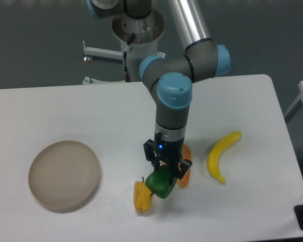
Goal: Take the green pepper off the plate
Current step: 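Lift the green pepper off the plate and carry it toward the yellow pepper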
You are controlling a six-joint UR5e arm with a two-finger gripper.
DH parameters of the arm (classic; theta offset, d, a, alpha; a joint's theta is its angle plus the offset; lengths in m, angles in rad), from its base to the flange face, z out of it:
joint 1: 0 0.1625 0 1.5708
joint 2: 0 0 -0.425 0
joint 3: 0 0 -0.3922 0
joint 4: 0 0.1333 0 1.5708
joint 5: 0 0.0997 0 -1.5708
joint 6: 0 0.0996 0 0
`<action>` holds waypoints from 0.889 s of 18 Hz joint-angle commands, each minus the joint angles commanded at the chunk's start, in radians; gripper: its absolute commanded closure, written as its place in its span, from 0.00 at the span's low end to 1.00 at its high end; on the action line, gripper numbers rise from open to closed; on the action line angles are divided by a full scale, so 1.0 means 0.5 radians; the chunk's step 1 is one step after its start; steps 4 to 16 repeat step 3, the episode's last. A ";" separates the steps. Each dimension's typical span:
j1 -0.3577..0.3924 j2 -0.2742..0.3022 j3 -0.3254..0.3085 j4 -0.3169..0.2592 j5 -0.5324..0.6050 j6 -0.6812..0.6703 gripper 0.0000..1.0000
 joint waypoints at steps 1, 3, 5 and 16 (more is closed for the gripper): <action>0.000 -0.012 0.000 0.000 0.006 0.000 0.67; 0.000 -0.037 0.021 0.000 0.012 0.000 0.67; 0.000 -0.037 0.021 0.000 0.012 0.000 0.67; 0.000 -0.037 0.021 0.000 0.012 0.000 0.67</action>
